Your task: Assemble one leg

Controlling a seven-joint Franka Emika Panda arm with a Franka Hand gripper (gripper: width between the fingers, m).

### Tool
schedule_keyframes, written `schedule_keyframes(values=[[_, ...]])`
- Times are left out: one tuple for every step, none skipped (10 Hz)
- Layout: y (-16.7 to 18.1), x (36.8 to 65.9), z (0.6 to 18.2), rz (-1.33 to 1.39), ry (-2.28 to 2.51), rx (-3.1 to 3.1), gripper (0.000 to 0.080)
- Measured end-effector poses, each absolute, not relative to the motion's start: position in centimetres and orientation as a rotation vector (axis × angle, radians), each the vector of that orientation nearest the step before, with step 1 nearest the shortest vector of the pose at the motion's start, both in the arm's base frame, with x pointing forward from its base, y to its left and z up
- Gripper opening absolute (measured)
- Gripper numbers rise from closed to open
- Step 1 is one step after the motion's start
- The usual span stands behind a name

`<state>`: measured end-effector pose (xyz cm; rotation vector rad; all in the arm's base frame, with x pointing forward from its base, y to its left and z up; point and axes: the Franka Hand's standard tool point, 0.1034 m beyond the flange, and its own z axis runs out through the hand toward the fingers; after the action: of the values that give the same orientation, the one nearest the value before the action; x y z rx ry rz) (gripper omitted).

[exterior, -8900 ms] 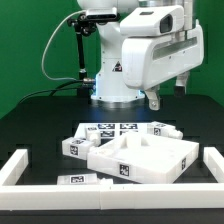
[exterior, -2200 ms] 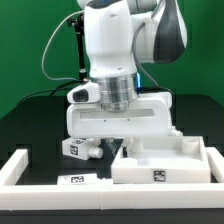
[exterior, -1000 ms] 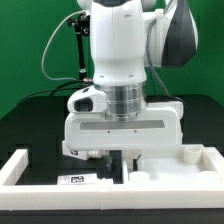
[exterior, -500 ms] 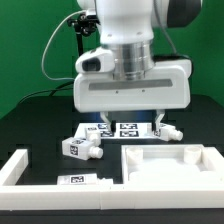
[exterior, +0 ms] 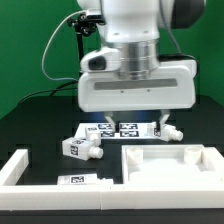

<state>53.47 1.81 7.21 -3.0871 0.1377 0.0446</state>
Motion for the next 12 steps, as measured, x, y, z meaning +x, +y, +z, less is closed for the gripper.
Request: schedule_keyframes(values=[[3.9,51.7,7.2,0.03,0.066,-3.094,0.0649],[5.4,50.7,7.7,-0.009,-0.055,-3.114,0.0649],[6.9,50.0,8.2,-0.035,-0.136,-3.118,0.0649],[6.2,50.2,7.9,-0.027,-0.103,-3.115,0.0649],[5.9,50.3,7.8,-0.025,-0.095,-3.117,0.0649],[6.0,50.2,7.8,-0.025,-0.099,-3.116,0.0649],[6.0,50.2,7.7,-0.024,-0.098,-3.116,0.0649],[6.1,50.1,7.8,-0.05,-0.15,-3.114,0.0649],[6.5,48.5,7.9,-0.099,-0.217,-3.109,0.0649],[7.3,45.7,7.9,-0.143,-0.272,-3.104,0.0649],[8.1,42.8,7.5,-0.204,-0.399,-3.09,0.0649],[8.4,41.7,7.1,-0.206,-0.438,-3.086,0.0649]])
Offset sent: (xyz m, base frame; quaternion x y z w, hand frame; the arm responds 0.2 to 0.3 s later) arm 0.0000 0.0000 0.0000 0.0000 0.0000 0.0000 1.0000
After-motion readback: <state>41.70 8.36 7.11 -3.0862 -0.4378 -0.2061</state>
